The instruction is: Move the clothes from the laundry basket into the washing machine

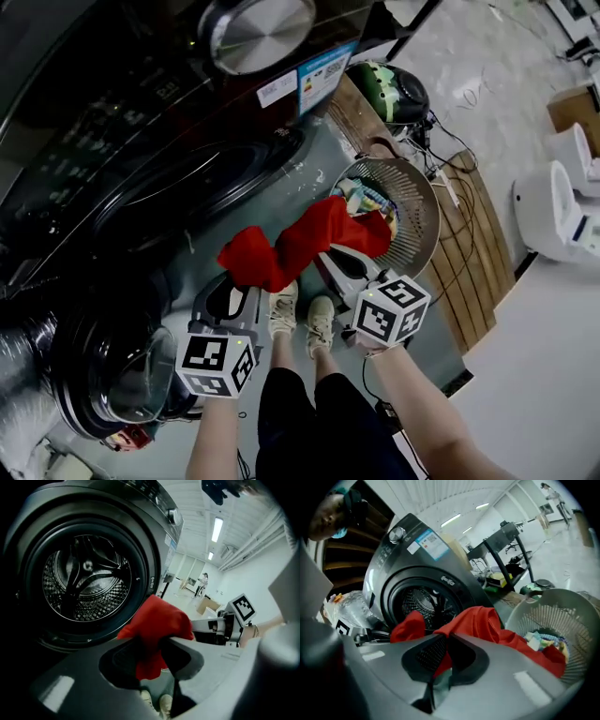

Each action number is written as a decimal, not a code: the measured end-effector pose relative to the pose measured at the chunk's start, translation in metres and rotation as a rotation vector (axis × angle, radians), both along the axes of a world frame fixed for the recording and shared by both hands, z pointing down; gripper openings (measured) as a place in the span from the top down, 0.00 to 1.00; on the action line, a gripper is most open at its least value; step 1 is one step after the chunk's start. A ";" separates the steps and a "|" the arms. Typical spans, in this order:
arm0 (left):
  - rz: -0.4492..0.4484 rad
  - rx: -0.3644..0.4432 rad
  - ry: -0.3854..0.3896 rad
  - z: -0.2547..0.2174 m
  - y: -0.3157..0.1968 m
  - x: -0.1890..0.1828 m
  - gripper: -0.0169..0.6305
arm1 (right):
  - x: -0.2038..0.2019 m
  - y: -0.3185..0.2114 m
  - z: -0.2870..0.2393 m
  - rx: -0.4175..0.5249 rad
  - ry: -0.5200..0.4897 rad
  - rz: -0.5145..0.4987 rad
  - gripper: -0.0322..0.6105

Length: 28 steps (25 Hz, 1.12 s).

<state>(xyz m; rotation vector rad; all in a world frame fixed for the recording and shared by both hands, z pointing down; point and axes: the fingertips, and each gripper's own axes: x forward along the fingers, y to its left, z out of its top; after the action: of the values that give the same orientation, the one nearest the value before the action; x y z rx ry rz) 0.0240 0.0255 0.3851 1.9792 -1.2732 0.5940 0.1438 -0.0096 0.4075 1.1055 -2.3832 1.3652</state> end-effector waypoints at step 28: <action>-0.428 0.119 0.175 0.052 0.046 -0.097 0.81 | -0.249 -0.081 0.011 0.320 0.009 -0.388 0.89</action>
<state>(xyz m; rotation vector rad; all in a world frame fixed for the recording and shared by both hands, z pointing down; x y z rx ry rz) -0.0732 0.0711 0.4370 1.7279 -1.5849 0.1361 -0.1052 -0.0906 0.4188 0.6507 -2.6885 0.8734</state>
